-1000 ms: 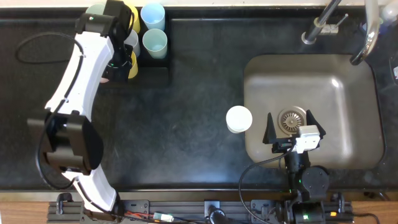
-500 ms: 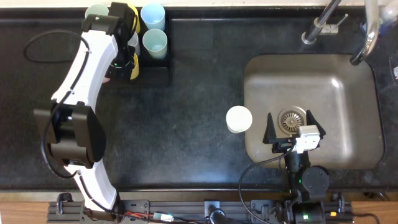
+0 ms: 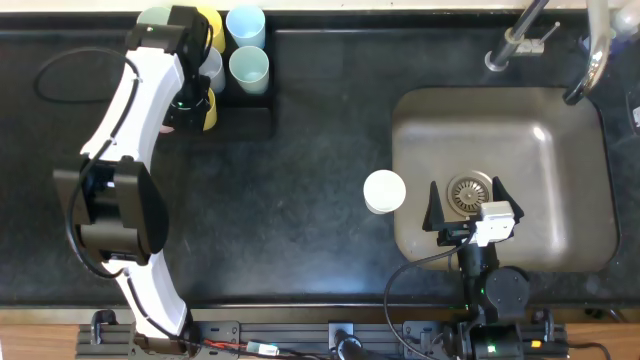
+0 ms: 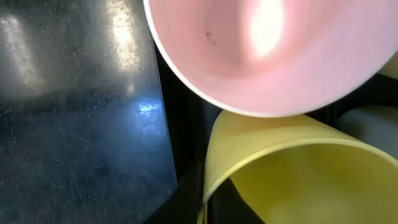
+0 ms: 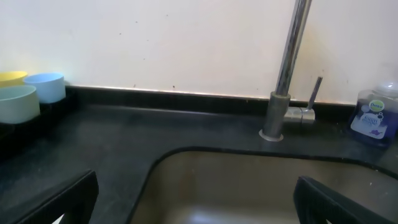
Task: Store Cups
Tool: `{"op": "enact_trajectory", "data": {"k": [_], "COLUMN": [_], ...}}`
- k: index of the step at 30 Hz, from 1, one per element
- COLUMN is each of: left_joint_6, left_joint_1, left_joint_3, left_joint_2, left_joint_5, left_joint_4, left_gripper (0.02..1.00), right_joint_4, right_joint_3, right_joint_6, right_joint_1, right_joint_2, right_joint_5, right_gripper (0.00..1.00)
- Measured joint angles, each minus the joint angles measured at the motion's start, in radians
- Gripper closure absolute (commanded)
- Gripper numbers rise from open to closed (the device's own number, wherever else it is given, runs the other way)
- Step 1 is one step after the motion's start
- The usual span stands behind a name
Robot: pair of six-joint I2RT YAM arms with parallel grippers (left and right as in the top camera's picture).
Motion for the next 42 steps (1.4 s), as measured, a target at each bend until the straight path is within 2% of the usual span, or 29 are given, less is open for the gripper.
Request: {"op": "enact_trajectory", "data": {"k": [7,13,14,18,19,20,21,23,26,28,29,32,37,42], "left_joint_6": [-0.006,-0.021,-0.024,-0.031,-0.031,-0.031,-0.030,0.004,0.223,0.446,0.649,0.929,1.215,1.340], "left_joint_1": [0.000,0.000,0.000,0.000,0.000,0.000,0.000,0.000,0.001,0.000,0.000,-0.001,-0.001,-0.001], "left_joint_3": [0.000,0.000,0.000,-0.003,-0.005,-0.005,-0.005,-0.007,-0.005,-0.005,-0.014,-0.128,-0.463,-0.797], "left_joint_2": [0.000,-0.001,-0.005,-0.088,-0.125,-0.166,-0.237,-0.325,-0.449,-0.501,-0.541,-0.635,-0.846,-1.109], "left_joint_5": [0.001,0.023,0.026,0.036,0.034,0.031,0.022,0.001,-0.034,-0.034,-0.026,-0.004,0.008,0.055], "left_joint_4": [0.012,0.005,0.004,0.005,0.006,0.008,0.018,0.065,0.327,0.534,0.681,0.940,1.192,1.203], "left_gripper": [0.693,0.518,0.459,0.382,0.321,0.077,0.018,0.018,0.018,0.018,0.018,0.018,0.018,0.018], "right_joint_4": [0.000,0.000,0.000,0.000,0.000,0.000,0.000,0.000,0.000,0.000,0.000,-0.001,0.000,0.000], "right_joint_3": [0.000,0.000,0.000,0.000,0.000,0.000,0.000,0.000,0.000,0.000,0.000,0.000,0.000,0.000], "right_joint_6": [0.000,0.000,0.000,0.000,0.000,0.000,0.000,0.000,0.000,0.000,0.000,0.000,0.000,0.000], "right_joint_1": [0.000,0.000,0.000,0.000,0.000,0.000,0.000,0.000,0.000,0.000,0.000,0.000,0.000,0.000], "right_joint_2": [0.000,0.000,0.000,0.000,0.000,0.000,0.000,0.000,0.000,0.000,0.000,0.000,0.000,0.000], "right_joint_5": [0.000,0.000,0.000,0.000,0.000,0.000,0.000,0.000,0.000,0.000,0.000,0.000,0.000,0.000], "right_gripper": [0.005,0.005,0.003,0.005,0.005,0.003,0.003,0.003,0.003,0.003,0.003,0.005,0.003,0.003]}}
